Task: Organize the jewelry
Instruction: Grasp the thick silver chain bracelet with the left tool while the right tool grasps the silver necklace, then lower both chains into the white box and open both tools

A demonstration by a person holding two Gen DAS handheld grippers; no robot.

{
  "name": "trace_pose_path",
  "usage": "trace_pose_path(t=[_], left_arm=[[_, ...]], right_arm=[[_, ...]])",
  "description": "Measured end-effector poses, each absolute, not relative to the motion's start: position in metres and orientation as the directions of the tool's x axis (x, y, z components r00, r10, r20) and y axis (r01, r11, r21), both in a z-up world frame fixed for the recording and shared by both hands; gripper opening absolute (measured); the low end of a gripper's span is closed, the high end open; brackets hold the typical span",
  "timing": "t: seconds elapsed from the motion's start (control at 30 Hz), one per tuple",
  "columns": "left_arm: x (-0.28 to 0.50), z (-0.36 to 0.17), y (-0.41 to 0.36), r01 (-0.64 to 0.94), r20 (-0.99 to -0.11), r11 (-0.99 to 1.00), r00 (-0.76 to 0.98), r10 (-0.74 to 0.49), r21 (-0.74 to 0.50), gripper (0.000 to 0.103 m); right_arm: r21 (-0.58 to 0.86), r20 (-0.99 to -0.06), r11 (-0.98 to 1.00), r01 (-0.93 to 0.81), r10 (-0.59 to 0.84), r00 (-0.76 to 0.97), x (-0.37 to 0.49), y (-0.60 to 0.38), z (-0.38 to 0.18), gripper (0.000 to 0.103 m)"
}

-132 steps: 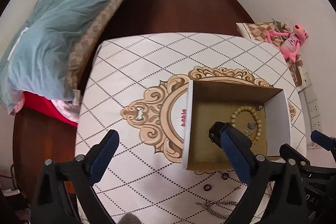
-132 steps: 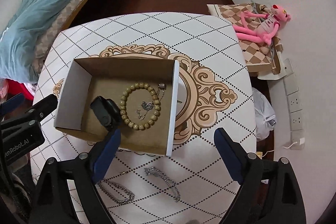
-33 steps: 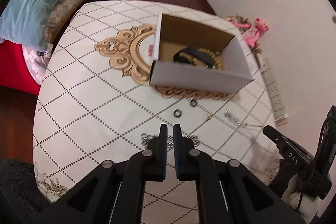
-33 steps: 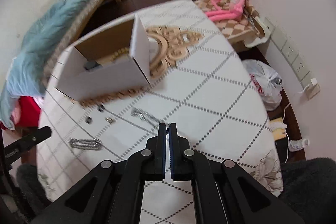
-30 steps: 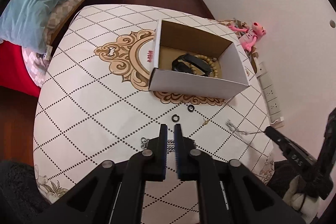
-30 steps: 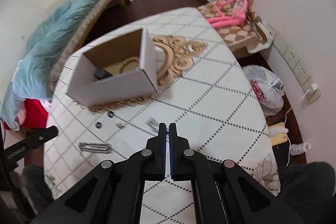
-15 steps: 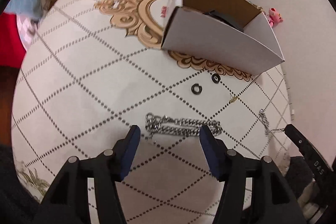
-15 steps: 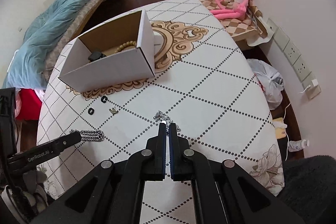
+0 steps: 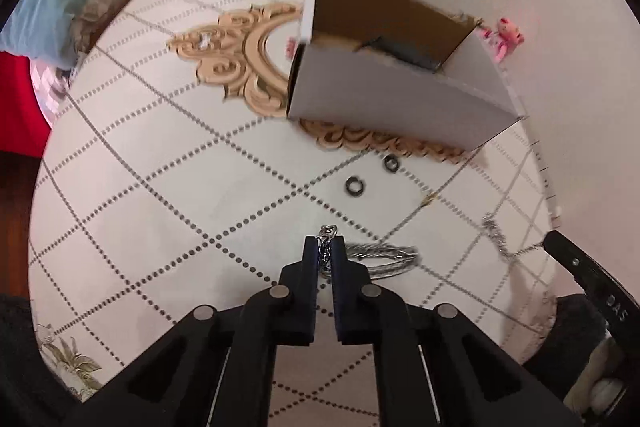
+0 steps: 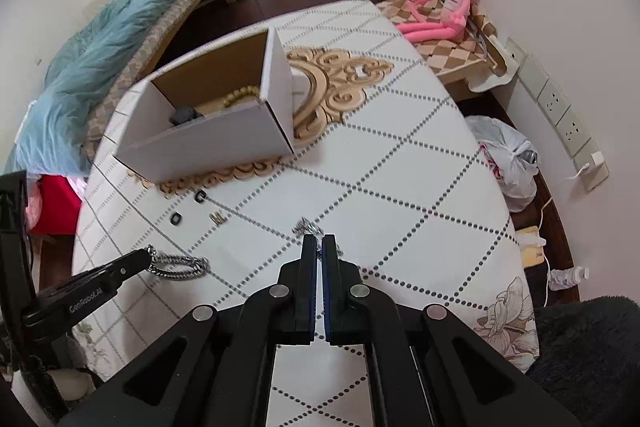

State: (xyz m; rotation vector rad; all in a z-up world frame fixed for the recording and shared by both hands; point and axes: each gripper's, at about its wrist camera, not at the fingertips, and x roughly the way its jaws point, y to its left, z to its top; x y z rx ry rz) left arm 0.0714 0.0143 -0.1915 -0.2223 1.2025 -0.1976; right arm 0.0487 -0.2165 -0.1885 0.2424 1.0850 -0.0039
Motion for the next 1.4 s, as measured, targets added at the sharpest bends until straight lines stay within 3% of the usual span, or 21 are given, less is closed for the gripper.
trace_pose_path(t=[0.47,0.67,0.77,0.8,0.83,0.9,1.07,1.2,1.27,1.3,1.4], left_arm=[[0.089,-0.092,0.022,0.124,-0.786,0.911,0.469,-0.403,-0.393,0.001],[0.108,-0.057,0.023,0.191,-0.748,0.911,0.521,-0.411,-0.367,0.002],[0.109,-0.079,0.021,0.173,-0.798,0.920,0.458,-0.391,-0.352,0.011],[0.107,-0.095,0.021,0.162,-0.819,0.920,0.421,-0.391,-0.356,0.021],[0.106,-0.108,0.020,0.150,-0.835,0.923,0.393,-0.385,-0.355,0.039],[0.102,-0.146,0.018,0.110,-0.871,0.930,0.326,-0.367,-0.351,0.053],[0.096,-0.208,0.015,0.007,-0.905,0.930,0.227,-0.360,-0.368,0.053],[0.092,-0.214,-0.005,0.054,-0.923,0.964,0.279,-0.267,-0.262,0.051],[0.091,-0.214,-0.012,0.077,-0.924,0.975,0.311,-0.223,-0.209,0.040],[0.094,-0.214,-0.015,0.088,-0.926,0.981,0.325,-0.194,-0.175,0.018],[0.096,-0.214,-0.015,0.097,-0.920,0.977,0.329,-0.214,-0.192,0.010]], right_arm=[[0.311,-0.787,0.950,0.030,0.240,0.568,0.073,-0.211,-0.107,0.002],[0.306,-0.740,0.952,-0.028,0.257,0.621,0.092,-0.200,-0.066,0.002],[0.296,-0.739,0.954,-0.037,0.253,0.624,0.095,-0.195,-0.064,0.002],[0.296,-0.742,0.954,-0.035,0.253,0.620,0.094,-0.194,-0.067,0.002],[0.290,-0.750,0.956,-0.031,0.247,0.614,0.093,-0.192,-0.073,0.002],[0.281,-0.765,0.960,-0.021,0.237,0.599,0.089,-0.191,-0.086,0.002],[0.268,-0.817,0.963,0.030,0.210,0.537,0.080,-0.195,-0.129,0.002],[0.260,-0.842,0.964,0.063,0.194,0.504,0.073,-0.202,-0.151,0.002],[0.252,-0.850,0.965,0.076,0.183,0.494,0.070,-0.206,-0.159,0.002],[0.248,-0.853,0.965,0.081,0.178,0.491,0.069,-0.207,-0.161,0.002],[0.247,-0.855,0.965,0.091,0.173,0.490,0.069,-0.212,-0.163,0.002]])
